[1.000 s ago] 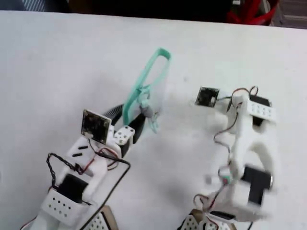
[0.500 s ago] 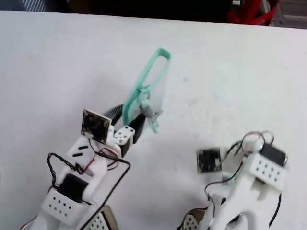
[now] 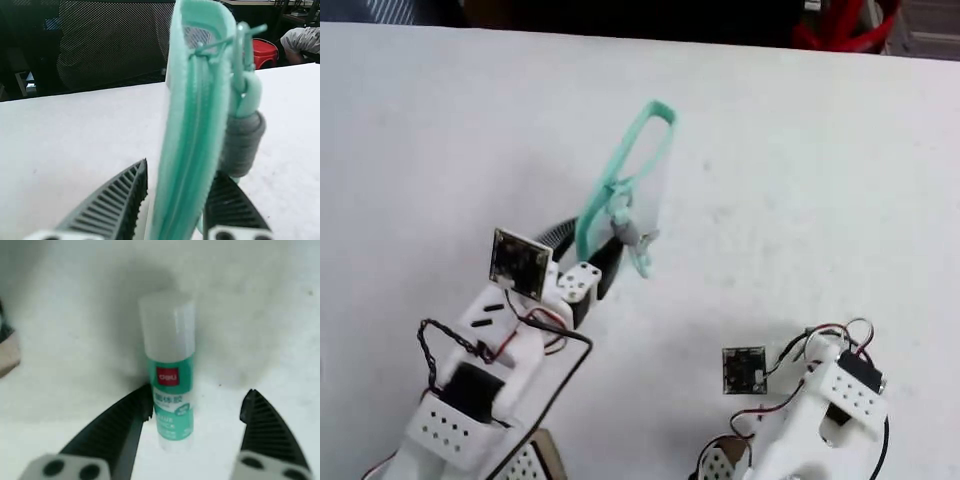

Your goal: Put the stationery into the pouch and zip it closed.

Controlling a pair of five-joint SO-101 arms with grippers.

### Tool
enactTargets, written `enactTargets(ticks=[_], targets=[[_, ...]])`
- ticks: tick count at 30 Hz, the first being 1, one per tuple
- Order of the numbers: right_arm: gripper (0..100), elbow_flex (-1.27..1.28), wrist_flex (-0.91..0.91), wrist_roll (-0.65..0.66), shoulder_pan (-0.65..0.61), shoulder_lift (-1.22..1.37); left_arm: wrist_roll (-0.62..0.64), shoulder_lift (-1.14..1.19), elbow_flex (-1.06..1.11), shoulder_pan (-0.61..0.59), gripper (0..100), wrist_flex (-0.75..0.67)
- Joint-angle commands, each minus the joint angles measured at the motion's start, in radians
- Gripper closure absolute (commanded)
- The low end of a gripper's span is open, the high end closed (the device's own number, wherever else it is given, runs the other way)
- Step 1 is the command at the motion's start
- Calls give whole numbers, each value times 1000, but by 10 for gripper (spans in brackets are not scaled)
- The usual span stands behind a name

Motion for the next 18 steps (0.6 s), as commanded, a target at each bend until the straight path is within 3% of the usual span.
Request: enactTargets(ticks=[1,6,10,12,14,18], targets=[[726,15,-38,8,-76,5,8,-5,-11,1,831,2],[766,52,-36,-23,-171,-2,8,-4,-11,1,831,3],[998,20,-41,-166,-243,-2,8,-4,-11,1,831,3],[947,-25,-33,-252,-254,-2,8,-4,-11,1,831,3],[986,-98,5,-311,-259,-4,8,-5,-12,1,831,3],[978,-379,226,-416,-268,1,8,-5,-12,1,831,3]])
